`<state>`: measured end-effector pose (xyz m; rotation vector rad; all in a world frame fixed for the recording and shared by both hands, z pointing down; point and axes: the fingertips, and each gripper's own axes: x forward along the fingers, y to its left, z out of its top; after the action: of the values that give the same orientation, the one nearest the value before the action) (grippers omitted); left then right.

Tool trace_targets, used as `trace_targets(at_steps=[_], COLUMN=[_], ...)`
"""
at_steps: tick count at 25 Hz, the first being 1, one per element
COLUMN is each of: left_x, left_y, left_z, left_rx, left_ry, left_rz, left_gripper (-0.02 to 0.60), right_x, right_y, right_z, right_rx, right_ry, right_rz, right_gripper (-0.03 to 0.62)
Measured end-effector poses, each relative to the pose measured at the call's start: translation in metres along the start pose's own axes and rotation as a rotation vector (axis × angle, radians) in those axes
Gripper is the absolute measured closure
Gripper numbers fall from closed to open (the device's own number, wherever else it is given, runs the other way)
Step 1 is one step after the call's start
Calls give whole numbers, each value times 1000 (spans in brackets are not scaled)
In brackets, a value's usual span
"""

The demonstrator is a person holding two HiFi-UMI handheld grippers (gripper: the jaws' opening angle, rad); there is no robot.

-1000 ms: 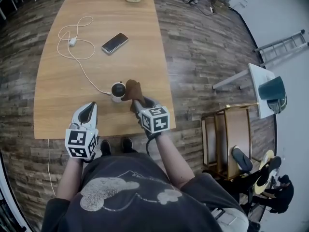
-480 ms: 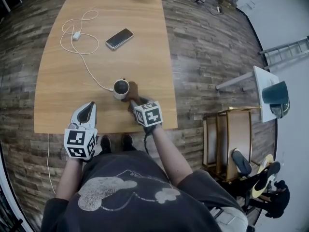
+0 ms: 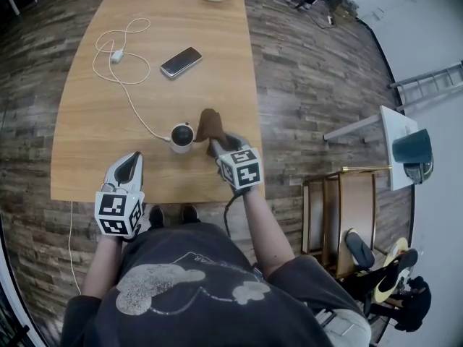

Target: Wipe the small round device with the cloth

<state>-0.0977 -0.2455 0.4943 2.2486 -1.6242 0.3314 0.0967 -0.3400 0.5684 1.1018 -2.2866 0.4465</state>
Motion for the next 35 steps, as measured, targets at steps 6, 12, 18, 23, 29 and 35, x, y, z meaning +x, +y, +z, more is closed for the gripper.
trace_targets(at_steps=[6, 12, 18, 23, 29, 35], left_x=[9, 18, 23, 27, 28, 28], left_y=[5, 9, 9, 7, 6, 15], left_z=[5, 7, 3, 0, -4, -4], left_rx=[-6, -17, -32, -49, -63, -67], left_ry=[-4, -3, 18, 34, 40, 33], left_rz=[24, 64, 101, 126, 158, 194], left_gripper=[562, 561, 562, 561, 562, 563], right_x=[11, 33, 49, 66, 73, 64], right_y=[4, 28, 31, 32, 31, 20], right_z=[39, 38, 23, -1, -14, 4], right_rx=[-79, -153, -179, -221, -226, -166], right_ry=[-68, -32, 32, 124, 164, 89], right_rz=[115, 271, 341, 374, 382, 323], right_gripper=[513, 513, 513, 513, 513, 513])
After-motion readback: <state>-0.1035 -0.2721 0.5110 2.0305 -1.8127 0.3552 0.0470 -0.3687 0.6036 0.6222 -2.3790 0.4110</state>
